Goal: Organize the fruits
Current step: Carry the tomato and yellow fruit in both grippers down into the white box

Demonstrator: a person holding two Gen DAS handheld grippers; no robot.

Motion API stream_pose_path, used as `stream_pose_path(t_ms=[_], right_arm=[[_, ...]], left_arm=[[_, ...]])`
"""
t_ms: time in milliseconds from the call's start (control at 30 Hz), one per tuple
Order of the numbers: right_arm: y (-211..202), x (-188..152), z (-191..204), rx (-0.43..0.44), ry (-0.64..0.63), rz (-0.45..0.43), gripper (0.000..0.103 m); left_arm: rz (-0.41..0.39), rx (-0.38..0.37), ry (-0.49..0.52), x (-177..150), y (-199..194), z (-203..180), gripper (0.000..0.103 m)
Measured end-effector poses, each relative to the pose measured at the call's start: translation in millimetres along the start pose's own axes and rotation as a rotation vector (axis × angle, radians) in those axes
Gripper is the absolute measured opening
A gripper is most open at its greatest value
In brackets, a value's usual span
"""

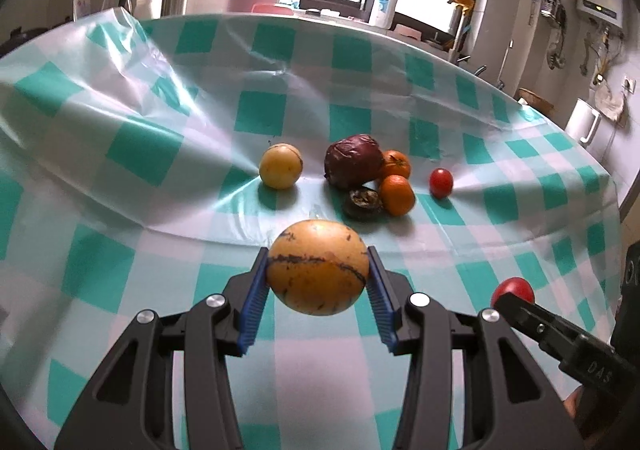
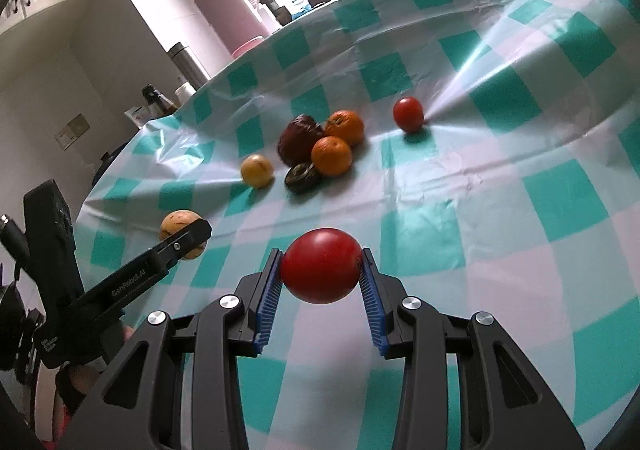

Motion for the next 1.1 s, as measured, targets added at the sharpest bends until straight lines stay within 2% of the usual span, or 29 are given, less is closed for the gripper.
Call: stream_pose_path(t_ms=[267,600,1100], right_arm=[[-34,-17,3,-0.028,-0.052,-0.014,0.038],[-104,-40,-13,-0.099,-0.093,-0.077,0.038],[-182,-75,-58,-0.15,-0.039,-0.165,0.038]], left_arm=[[-0.017,-0.049,0.086,-22,-28,-33,0.047],[-0.026,-0.115,0.245,-56,-58,-95,0.047],[-0.053,-0.167,0.449,-97,-88,-161,0.047]])
Point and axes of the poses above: each gripper's, at about its wrist camera, not at the fingertips, and y roughly the way its jaws point, z to its left, x to its top, the point moved 3 cm from there along y, roughly the way its jaws point, and after that the axes turned 14 degrees about x, right-handed, at the moved point
